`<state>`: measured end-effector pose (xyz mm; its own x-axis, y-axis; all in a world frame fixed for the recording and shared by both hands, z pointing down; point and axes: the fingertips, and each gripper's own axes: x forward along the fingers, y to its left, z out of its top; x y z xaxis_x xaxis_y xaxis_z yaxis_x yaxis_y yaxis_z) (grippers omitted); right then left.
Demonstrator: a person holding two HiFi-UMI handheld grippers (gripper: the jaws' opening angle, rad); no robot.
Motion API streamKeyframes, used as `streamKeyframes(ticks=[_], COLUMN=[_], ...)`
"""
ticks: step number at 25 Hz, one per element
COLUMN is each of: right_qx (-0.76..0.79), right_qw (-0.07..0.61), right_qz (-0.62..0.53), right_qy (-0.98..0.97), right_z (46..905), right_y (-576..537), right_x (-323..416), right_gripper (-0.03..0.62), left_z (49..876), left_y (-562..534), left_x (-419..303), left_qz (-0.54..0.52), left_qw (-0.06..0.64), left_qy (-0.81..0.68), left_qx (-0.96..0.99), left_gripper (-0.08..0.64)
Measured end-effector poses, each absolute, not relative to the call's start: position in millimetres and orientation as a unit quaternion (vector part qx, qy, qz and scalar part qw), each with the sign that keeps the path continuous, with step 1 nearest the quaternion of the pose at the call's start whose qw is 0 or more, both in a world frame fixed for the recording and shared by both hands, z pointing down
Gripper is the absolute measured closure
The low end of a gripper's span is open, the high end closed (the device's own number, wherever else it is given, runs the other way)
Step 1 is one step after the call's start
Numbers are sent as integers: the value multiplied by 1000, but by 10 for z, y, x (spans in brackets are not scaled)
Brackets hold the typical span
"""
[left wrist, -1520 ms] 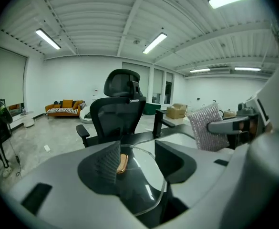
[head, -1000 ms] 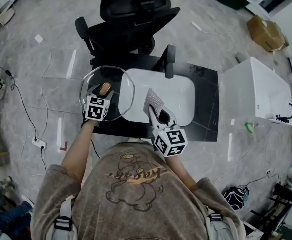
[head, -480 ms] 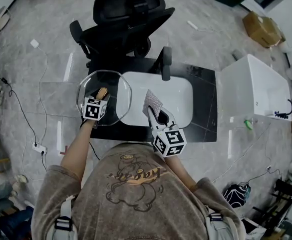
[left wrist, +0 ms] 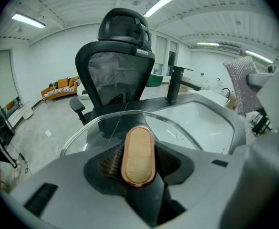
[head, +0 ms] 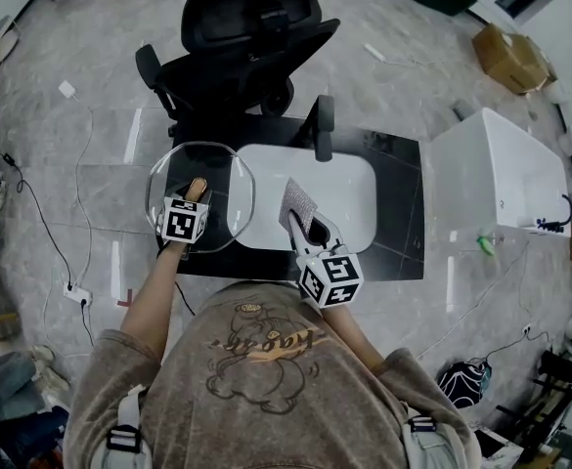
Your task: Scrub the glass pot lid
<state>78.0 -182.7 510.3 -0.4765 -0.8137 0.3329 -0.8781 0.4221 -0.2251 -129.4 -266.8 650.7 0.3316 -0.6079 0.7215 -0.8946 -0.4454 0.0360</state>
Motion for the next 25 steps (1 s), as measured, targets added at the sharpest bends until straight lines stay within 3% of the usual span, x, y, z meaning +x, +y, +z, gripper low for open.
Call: streamKeyframes(ticks=[7,17,25], right_qx=[501,501,454], right_qw=[81,60,23], right_qz=[192,191,188], right_qy=[-840,-842,-871], right_z=[5127,4976,4721], right_y=[-1871,-1931,-1862], right_x=[744,738,520], right_gripper=[512,512,512], left_z=[6054,5079,4914], left_y=[-2607,-2251,-1937], left_x=[-1302,-955,-618], left_qz=[260,-53,-102], left_qw=[244,496,536], left_qy=[-478,-324,-247], left_qx=[803,804,801], left_gripper=[379,379,379])
